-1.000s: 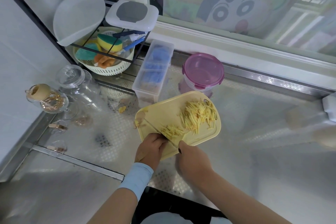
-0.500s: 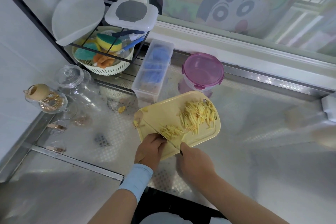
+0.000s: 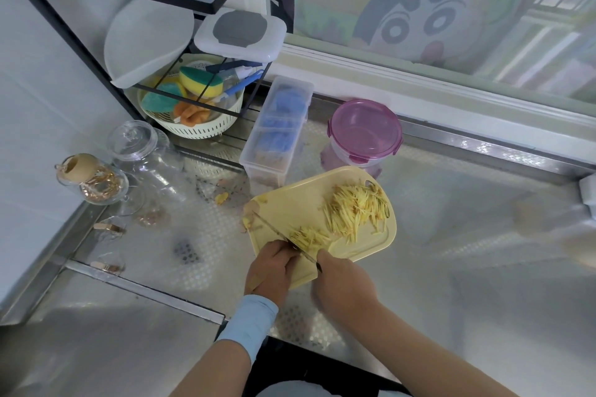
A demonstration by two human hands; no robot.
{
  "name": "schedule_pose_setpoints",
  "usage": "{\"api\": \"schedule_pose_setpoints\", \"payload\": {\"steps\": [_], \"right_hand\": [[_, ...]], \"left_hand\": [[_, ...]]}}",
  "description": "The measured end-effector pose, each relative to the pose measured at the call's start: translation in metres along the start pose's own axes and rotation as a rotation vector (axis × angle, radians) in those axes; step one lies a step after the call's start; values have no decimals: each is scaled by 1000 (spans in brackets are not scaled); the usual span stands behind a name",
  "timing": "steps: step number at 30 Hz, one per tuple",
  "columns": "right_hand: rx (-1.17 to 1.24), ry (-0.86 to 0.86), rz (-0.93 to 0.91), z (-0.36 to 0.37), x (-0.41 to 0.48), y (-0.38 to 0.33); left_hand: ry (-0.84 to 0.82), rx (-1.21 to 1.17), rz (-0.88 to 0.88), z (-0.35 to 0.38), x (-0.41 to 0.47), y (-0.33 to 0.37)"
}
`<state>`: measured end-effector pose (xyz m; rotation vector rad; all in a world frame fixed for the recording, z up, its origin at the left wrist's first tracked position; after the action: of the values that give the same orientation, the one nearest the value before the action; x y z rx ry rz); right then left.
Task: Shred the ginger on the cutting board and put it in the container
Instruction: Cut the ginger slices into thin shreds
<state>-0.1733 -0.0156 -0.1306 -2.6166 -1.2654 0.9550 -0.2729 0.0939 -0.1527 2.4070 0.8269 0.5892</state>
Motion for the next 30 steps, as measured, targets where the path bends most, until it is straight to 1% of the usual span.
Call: {"api": "schedule_pose_setpoints", "payload": {"steps": [5, 7, 10, 15, 20, 24, 30], "right_hand": [[-26, 24, 6, 1, -10, 8], [-37, 4, 14, 2, -8, 7], [-32, -24, 6, 0, 1, -2], [-49, -20, -22, -5, 7, -14], [-4, -5, 18, -3, -7, 3], [1, 52, 7, -3, -17, 7], [-46, -39, 37, 0, 1, -4]], "left_hand": [[-6, -3, 11, 1, -1, 0], [-11, -8, -3, 1, -2, -1], [-3, -22, -25, 0, -1, -2], [-6, -47, -24, 1, -1, -2], [3, -10, 23, 3, -1, -4], [4, -28, 17, 3, -2, -5], [-26, -64, -12, 4, -3, -7]]}}
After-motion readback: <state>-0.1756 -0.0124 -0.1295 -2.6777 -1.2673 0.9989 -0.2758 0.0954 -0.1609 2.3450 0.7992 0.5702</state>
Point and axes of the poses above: each hand's wrist, its own x-axis towards the middle knuckle, its own z-axis out of the palm, y = z × x, the point moved 6 cm from there along x, towards the middle knuckle, and after that the axes turned 1 degree about -x, right-handed, at the moved point
